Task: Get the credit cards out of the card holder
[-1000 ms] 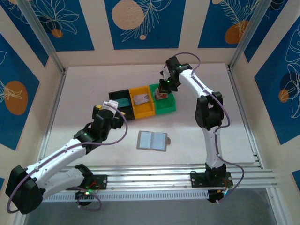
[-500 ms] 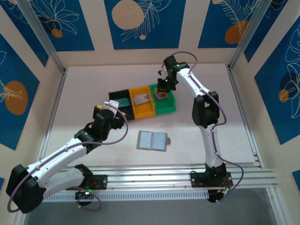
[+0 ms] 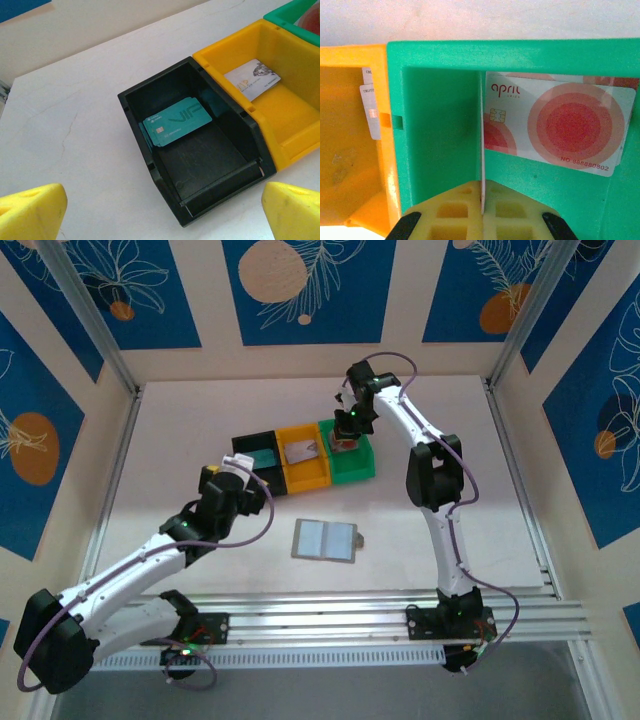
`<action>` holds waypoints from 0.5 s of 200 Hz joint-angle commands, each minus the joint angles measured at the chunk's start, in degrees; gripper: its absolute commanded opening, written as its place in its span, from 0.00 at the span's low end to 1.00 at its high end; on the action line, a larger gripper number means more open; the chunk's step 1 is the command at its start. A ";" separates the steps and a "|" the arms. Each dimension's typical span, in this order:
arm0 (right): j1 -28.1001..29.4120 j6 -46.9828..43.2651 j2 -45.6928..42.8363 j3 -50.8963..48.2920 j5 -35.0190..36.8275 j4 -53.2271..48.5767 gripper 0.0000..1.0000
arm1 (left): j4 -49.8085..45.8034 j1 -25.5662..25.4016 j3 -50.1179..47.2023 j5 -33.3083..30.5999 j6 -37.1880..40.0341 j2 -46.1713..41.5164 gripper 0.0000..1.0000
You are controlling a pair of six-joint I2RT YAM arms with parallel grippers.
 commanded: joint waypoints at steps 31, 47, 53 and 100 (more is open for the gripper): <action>0.71 -1.28 2.56 3.98 0.41 -3.58 0.04 | 0.69 0.89 1.34 0.58 0.34 0.14 1.00; 0.85 -1.30 2.64 3.99 0.68 -3.60 0.05 | 0.56 0.93 1.35 0.67 0.26 0.20 1.00; 0.84 -1.29 2.65 4.13 0.77 -3.60 0.05 | 0.53 0.87 1.39 0.66 0.24 0.20 1.00; 0.86 -1.29 2.91 5.11 1.11 -4.55 0.11 | 0.58 0.88 1.35 0.75 0.24 0.11 1.00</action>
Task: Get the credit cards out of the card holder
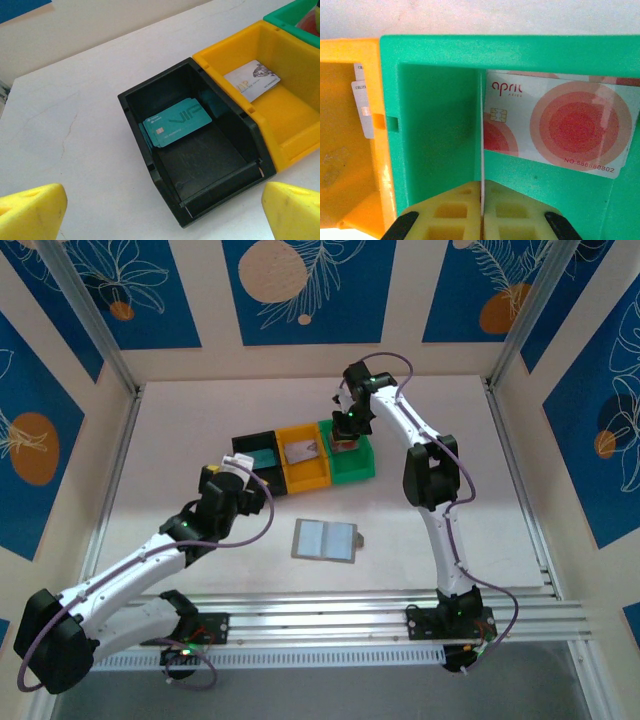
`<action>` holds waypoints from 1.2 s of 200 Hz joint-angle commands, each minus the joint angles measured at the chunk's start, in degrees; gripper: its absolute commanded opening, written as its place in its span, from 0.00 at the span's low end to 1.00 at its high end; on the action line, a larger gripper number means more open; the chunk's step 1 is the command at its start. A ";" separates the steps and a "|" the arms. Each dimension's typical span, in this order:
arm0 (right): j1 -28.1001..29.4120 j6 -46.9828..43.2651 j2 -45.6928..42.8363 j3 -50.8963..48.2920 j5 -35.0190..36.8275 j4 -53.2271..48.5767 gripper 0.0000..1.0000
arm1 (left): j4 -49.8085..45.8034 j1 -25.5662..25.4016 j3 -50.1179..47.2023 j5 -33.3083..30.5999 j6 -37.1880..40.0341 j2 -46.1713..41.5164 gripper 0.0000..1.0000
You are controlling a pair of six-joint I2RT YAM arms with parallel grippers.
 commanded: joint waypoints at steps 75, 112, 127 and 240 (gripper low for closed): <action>0.46 -1.35 1.21 3.90 0.99 -3.46 0.19 | 0.25 0.95 1.43 0.79 0.15 0.11 1.00; 0.50 -1.27 1.40 4.78 1.38 -3.90 0.19 | 0.21 0.96 1.45 0.79 0.15 0.03 1.00; 0.45 -1.21 1.38 5.22 1.63 -4.08 0.19 | 0.23 1.04 1.43 0.84 0.15 0.03 1.00; 0.52 -1.28 1.30 7.12 2.97 -5.31 0.22 | 0.14 1.04 1.37 0.75 0.15 -0.06 1.00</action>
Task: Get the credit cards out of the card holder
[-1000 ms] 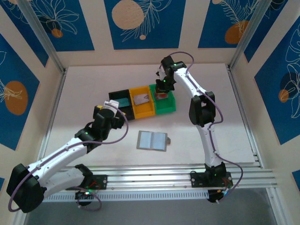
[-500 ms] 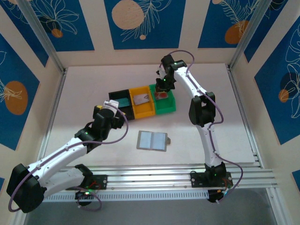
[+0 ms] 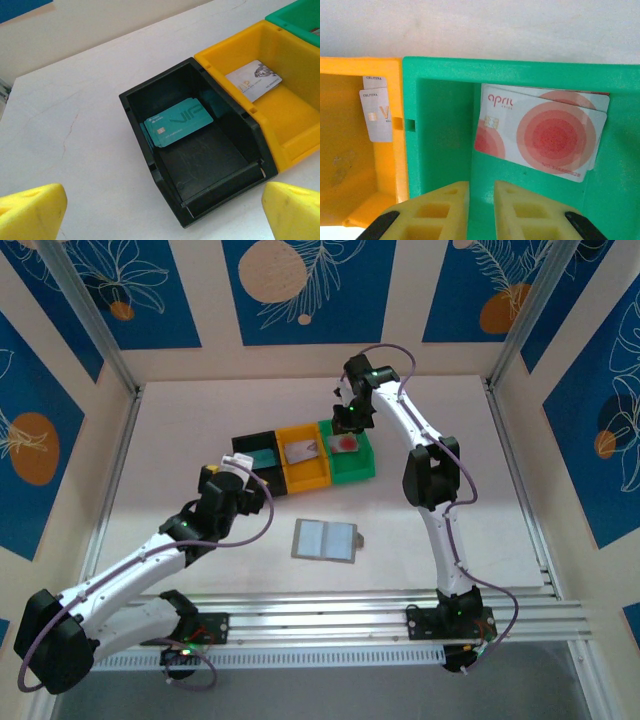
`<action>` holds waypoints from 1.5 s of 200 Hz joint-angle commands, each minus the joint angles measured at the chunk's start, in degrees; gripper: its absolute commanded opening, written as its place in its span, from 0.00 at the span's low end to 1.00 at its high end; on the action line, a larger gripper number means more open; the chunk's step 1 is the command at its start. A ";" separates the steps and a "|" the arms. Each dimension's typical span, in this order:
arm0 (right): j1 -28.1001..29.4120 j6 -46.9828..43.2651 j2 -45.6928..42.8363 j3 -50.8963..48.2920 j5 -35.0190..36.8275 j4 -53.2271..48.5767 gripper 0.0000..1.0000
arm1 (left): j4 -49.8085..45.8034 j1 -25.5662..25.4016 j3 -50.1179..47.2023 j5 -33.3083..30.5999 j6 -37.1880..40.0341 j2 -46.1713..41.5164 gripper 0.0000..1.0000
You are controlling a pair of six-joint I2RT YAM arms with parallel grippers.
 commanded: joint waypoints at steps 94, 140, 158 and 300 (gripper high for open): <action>2.75 2.33 -7.82 -2.40 2.64 0.29 0.25 | 0.22 0.89 1.33 0.92 0.18 -0.19 1.00; 4.85 2.31 -18.02 -10.73 6.62 6.53 0.42 | 0.22 0.87 1.30 0.94 0.18 -0.41 1.00; 5.96 1.57 -22.12 -13.92 7.66 8.93 0.48 | 0.18 0.87 1.24 0.79 0.24 -0.41 1.00; 11.09 -3.76 -56.29 -48.11 18.81 37.00 0.99 | 0.22 0.91 0.46 3.01 0.70 -1.32 1.00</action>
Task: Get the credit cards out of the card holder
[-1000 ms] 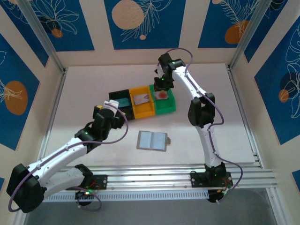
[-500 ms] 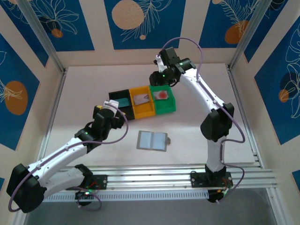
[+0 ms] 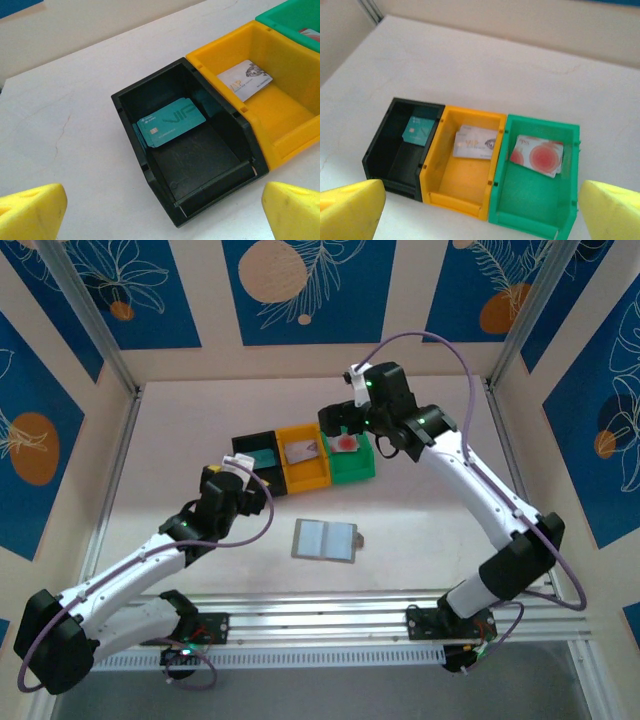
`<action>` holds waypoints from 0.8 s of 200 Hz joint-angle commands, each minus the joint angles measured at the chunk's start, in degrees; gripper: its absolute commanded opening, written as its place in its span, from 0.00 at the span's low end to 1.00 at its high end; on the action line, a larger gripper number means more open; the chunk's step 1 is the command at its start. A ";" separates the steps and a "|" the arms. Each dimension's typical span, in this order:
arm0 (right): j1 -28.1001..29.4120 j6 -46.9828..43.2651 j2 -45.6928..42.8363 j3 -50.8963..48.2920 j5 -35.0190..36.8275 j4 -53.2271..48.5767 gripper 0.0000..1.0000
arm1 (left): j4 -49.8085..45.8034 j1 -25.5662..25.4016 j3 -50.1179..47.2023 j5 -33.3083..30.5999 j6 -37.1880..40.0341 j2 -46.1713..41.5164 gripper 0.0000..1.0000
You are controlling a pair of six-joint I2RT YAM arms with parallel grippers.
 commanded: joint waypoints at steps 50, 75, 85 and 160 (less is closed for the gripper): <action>-1.57 -2.32 -11.35 -12.04 3.04 9.81 0.99 | -0.08 0.79 0.38 2.09 -0.20 -1.88 1.00; -5.03 -0.41 -15.77 -17.29 0.74 10.58 0.99 | 0.26 0.72 -0.30 3.74 -0.38 -2.97 1.00; -6.59 0.78 -17.54 -19.89 0.21 11.65 0.99 | 0.53 0.66 -0.59 4.44 -0.21 -3.31 1.00; -12.79 -0.81 -25.26 -35.36 4.03 18.41 0.99 | 2.08 0.54 -2.42 5.73 -2.02 -4.65 1.00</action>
